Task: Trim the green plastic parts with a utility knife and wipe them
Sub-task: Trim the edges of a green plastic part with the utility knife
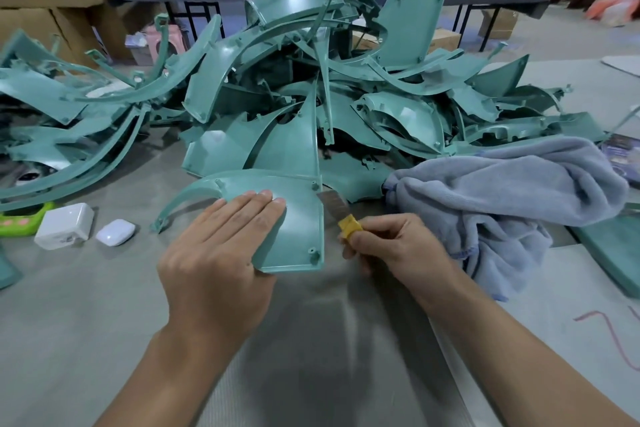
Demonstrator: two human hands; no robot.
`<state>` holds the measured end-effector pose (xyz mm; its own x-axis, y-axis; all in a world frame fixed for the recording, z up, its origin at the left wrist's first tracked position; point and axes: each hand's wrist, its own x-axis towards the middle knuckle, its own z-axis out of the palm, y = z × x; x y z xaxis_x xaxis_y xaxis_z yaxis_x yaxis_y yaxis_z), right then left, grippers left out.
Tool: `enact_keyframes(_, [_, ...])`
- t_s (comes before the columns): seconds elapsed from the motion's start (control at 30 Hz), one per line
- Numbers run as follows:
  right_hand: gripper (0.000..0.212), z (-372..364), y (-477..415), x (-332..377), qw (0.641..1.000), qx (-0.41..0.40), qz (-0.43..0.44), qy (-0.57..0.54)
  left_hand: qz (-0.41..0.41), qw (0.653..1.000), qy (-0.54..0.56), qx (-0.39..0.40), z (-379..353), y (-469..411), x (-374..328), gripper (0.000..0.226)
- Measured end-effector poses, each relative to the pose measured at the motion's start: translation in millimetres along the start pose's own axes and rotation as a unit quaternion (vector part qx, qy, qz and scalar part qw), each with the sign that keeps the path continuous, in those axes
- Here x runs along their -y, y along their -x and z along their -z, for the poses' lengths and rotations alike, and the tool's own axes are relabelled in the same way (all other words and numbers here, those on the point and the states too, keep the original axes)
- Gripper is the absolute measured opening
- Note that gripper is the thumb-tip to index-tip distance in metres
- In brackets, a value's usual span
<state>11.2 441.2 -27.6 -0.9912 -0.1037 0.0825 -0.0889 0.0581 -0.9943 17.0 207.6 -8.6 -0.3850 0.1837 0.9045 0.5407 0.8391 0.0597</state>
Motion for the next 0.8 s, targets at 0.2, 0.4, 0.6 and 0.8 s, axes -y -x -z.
enact_keyframes(0.2, [0.011,-2,5,6,0.997,0.046,0.033,-0.044,0.005,1.0,0.007,-0.012,4,-4,-1,0.035])
enact_keyframes(0.4, [0.018,-6,4,8,0.997,-0.04,0.031,-0.062,0.019,1.0,0.01,-0.008,5,-6,0,0.026])
enact_keyframes(0.6, [0.021,-12,5,6,0.995,-0.093,-0.008,-0.02,0.025,1.0,0.012,-0.007,5,-7,-1,0.036])
enact_keyframes(0.8, [0.02,-15,7,3,0.999,-0.05,-0.003,0.004,0.035,0.999,0.024,0.003,7,-7,-2,0.034])
